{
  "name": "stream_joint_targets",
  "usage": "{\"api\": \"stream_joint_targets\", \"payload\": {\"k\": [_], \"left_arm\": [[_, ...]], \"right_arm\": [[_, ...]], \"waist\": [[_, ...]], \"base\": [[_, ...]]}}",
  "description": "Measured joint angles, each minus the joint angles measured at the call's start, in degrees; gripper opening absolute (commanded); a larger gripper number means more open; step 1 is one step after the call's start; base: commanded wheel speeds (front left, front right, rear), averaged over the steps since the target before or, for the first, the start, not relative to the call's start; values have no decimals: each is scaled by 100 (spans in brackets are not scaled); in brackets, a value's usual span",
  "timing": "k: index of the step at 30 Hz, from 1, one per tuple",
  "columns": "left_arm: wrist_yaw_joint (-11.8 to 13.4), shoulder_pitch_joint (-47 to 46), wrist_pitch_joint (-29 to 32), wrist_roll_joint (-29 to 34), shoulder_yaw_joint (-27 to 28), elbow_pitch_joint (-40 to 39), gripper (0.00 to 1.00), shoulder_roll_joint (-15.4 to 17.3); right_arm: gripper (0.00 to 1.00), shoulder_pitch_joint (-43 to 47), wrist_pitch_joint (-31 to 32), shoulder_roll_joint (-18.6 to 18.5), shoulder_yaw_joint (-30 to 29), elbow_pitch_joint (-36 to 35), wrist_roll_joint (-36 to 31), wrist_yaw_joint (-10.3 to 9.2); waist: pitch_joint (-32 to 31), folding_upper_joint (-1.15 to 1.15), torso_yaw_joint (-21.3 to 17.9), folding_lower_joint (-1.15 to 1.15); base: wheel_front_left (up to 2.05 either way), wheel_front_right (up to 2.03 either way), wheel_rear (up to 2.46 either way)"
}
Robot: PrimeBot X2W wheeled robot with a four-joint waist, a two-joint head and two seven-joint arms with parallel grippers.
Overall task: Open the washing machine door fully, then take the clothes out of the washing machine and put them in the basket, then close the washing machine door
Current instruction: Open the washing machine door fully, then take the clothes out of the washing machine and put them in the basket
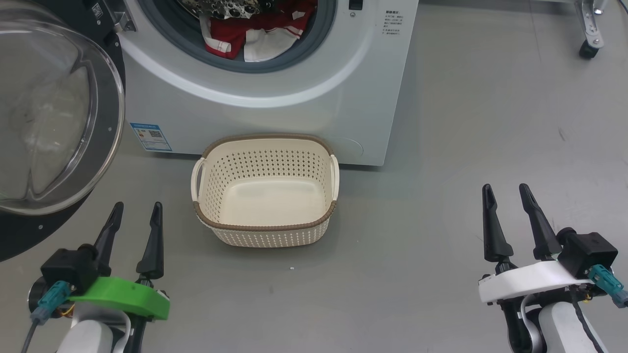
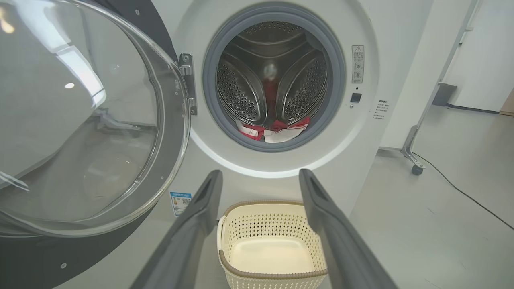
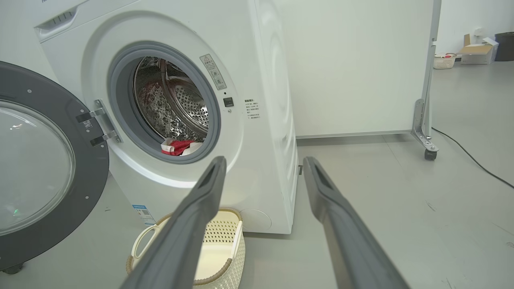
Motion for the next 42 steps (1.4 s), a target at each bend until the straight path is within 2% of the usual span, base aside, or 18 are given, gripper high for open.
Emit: {"api": "stream_joint_targets", "payload": {"k": [42], "left_arm": [[92,310,0,303,63,-388,100,7]], "right_arm": [[100,1,0,105,23,73,-59,0]], "waist": [[-30,0,-11,0]], "base": [[0,0,0]]}}
